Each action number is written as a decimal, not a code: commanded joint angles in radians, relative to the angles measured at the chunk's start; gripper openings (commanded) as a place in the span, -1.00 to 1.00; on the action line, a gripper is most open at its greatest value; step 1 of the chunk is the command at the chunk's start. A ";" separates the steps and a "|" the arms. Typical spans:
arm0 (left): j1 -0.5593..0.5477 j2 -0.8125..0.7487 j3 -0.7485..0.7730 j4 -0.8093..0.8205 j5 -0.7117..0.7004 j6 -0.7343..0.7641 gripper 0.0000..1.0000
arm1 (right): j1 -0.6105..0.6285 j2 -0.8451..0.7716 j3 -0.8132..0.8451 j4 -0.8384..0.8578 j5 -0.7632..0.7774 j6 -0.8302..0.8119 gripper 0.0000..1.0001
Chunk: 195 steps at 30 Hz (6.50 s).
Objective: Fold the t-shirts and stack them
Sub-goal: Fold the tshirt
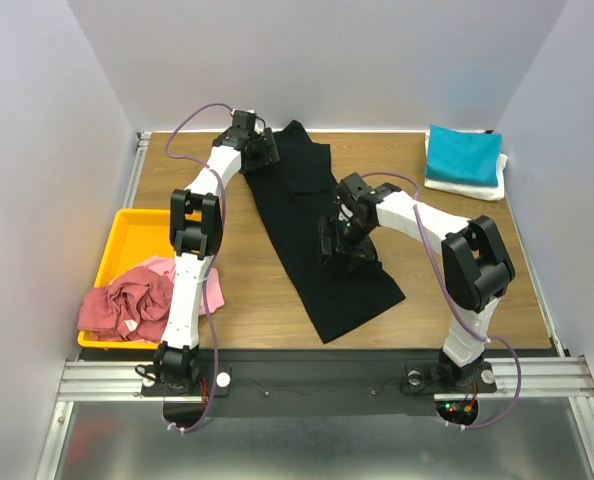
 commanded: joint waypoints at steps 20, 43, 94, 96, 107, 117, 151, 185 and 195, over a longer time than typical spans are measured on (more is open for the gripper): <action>-0.281 -1.013 -1.001 0.127 -0.075 0.000 0.77 | -0.338 -0.527 -0.343 -0.112 0.337 -0.056 0.87; -0.694 -1.380 -1.548 0.148 -0.112 -0.383 0.72 | -0.366 -0.459 -0.508 0.032 0.248 -0.136 0.37; -0.915 -0.977 -1.406 0.147 0.012 -0.347 0.50 | -0.341 -0.403 -0.569 0.069 0.066 -0.163 -0.99; -0.924 -0.952 -1.395 0.141 0.023 -0.345 0.48 | -0.340 -0.403 -0.569 0.069 0.066 -0.166 -0.99; -0.950 -0.892 -1.373 0.095 0.043 -0.363 0.22 | -0.338 -0.403 -0.568 0.069 0.060 -0.173 -0.99; -0.960 -0.831 -1.330 0.006 -0.012 -0.370 -0.41 | -0.337 -0.420 -0.571 0.065 0.052 -0.170 -0.99; -0.966 -1.012 -1.255 -0.102 0.004 -0.410 -1.00 | -0.332 -0.491 -0.364 -0.172 0.007 -0.156 -0.99; -0.355 -0.945 -1.079 -0.068 0.052 -0.129 -1.00 | -0.324 0.207 0.480 -0.109 -0.058 -0.182 -0.99; -0.250 -0.905 -1.036 -0.073 0.052 -0.081 -1.00 | -0.295 0.318 0.633 -0.110 -0.060 -0.160 -0.99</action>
